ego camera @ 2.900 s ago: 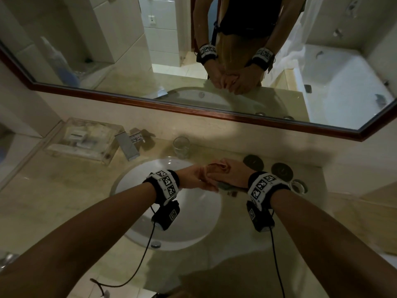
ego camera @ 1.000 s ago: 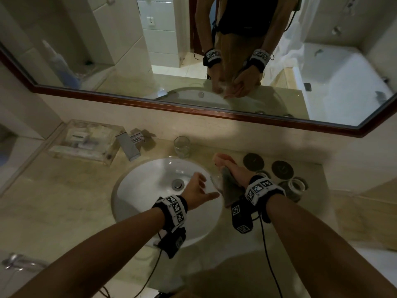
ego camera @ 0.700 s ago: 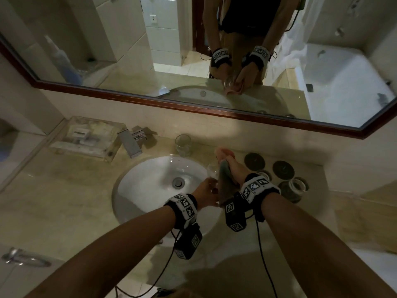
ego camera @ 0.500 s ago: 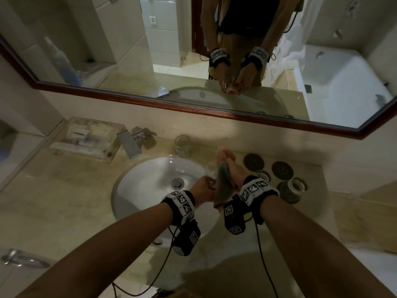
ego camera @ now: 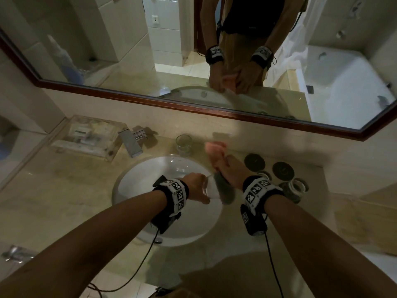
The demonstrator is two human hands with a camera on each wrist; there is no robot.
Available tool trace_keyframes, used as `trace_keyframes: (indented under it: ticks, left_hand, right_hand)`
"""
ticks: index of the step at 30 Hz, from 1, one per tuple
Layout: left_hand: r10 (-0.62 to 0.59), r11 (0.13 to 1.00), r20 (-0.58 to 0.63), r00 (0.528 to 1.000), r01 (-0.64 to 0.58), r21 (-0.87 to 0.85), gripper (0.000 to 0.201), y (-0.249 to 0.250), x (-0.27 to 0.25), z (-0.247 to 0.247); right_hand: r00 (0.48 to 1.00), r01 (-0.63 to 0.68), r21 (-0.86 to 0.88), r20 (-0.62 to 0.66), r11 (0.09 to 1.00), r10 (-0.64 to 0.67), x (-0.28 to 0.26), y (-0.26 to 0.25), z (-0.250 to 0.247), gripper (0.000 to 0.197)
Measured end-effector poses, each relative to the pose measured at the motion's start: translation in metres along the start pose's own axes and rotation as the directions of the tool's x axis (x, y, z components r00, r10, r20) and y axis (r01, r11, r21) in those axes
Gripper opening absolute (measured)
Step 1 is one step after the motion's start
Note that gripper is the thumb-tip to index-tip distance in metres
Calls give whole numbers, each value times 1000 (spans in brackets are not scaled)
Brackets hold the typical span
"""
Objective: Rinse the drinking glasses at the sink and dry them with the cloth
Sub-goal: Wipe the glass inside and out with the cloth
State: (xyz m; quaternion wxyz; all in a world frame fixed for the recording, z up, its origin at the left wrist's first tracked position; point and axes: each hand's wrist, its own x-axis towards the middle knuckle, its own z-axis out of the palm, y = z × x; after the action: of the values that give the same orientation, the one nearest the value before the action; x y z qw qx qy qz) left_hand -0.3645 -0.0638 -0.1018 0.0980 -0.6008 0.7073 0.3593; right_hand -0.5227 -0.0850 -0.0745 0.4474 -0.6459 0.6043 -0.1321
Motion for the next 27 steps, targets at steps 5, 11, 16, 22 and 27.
trace_keyframes:
  ticks: [5,11,16,22,27]
  left_hand:
    - [123,982,-54,991,-113,148,52,16,1,-2]
    - [178,950,-189,966,-119,289,50,30,3,-2]
    - [176,935,-206,963,-97,342,51,27,3,-12]
    - [146,928,-119,982,-95,360,52,9,5,-24]
    - [189,918,-71,979,-150,366,44,2,9,-30]
  right_hand:
    - [998,0,-419,60,908,28,13,-1,14,37]
    - [978,-127,-38,-173,991,119,31,-1,2,35]
    - [994,70,-405,-46,912,-97,16,2,1,33]
    - [914,404,-466,173,787,-367,-4,17,-6,58]
    - [924,378,-415,124,828,-361,-5,20,1,46]
